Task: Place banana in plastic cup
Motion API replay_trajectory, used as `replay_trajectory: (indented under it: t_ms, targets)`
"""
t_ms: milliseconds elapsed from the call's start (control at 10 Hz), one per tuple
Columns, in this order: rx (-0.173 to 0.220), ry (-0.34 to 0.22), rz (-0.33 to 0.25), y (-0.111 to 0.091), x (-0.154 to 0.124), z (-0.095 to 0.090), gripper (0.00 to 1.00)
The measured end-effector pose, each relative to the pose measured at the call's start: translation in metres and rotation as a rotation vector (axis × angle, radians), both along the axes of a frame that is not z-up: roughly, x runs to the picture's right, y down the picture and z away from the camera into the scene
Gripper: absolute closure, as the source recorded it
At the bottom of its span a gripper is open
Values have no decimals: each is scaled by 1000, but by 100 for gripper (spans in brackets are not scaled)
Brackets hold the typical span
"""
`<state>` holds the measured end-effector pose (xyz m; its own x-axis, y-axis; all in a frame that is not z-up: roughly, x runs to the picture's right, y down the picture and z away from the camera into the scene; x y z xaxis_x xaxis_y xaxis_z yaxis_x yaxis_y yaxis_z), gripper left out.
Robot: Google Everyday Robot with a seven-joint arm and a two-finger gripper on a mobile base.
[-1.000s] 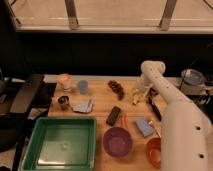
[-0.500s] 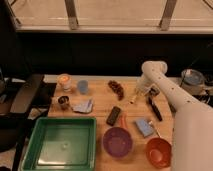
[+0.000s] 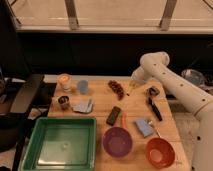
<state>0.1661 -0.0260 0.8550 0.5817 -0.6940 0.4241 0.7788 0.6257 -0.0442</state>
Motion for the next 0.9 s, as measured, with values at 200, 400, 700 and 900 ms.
replay_trajectory:
  t_ms: [200,400,700,900]
  targets:
    - [75,-102,-72,-20,-51,-21,100]
    - [108,-173,-117,-29,-82,-33,100]
    - [107,-172,-116,-29,-81,-33,100]
    - [107,-165,-129,-27,-81,-32,100]
